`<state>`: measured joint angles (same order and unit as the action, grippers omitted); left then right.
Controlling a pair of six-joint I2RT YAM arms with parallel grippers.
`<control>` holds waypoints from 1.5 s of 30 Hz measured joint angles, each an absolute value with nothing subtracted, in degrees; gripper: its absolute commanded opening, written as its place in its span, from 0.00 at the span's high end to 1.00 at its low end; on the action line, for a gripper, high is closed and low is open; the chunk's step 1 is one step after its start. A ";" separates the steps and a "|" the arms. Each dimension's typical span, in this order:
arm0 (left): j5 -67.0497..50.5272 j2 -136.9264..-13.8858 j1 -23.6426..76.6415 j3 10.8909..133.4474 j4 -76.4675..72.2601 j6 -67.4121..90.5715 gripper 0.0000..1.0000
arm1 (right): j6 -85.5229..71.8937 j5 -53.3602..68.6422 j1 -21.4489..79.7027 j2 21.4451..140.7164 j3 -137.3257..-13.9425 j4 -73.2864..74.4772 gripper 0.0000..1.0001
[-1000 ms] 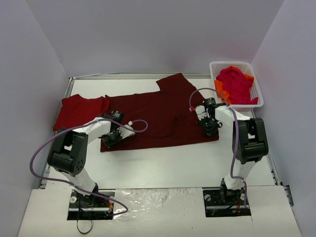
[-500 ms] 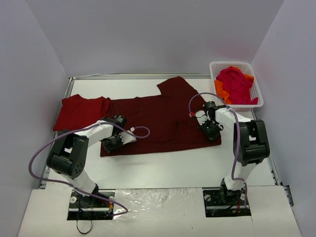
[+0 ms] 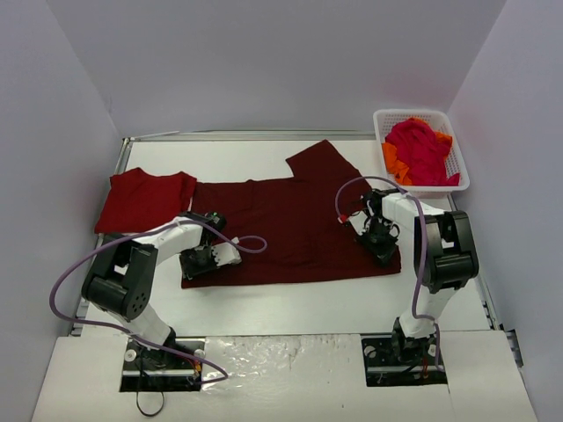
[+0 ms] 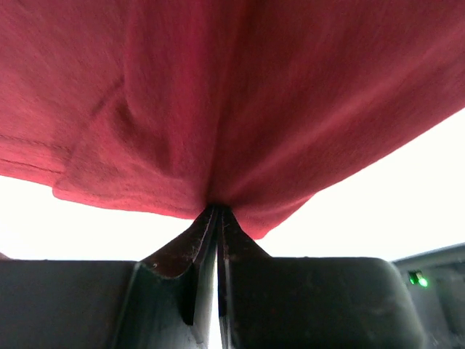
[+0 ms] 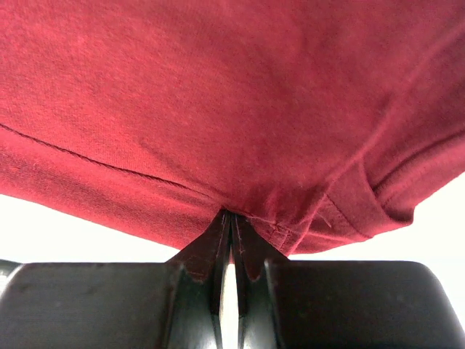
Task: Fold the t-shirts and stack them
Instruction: Fold the flattened tshirt in 1/3 of the way, then grap the side of the flattened tshirt furthest away from the robot with both arms
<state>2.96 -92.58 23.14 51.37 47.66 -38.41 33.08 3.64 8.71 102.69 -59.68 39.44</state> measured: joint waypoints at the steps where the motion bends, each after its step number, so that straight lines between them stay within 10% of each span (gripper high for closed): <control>1: 2.76 -92.60 23.20 51.37 48.36 -38.44 0.98 | 33.15 3.66 8.69 102.85 -59.61 40.21 1.00; 18: 1.63 -93.73 23.31 56.21 57.65 -38.72 0.98 | 31.38 4.97 8.27 106.50 -60.27 49.36 0.95; 27: -0.03 -93.10 23.29 82.06 68.27 -39.05 0.98 | 29.95 16.75 8.23 108.53 -87.70 56.77 0.77; 35: -3.38 -90.45 22.17 93.10 62.81 -35.55 0.59 | 29.43 22.57 8.23 109.82 -103.15 60.71 0.51; 45: -11.20 -103.04 14.81 94.48 45.80 -26.30 0.57 | 25.21 23.22 8.10 116.73 -104.64 49.80 0.45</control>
<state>-11.20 -103.04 14.81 94.48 45.80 -26.30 25.21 23.22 8.10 116.73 -104.64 49.80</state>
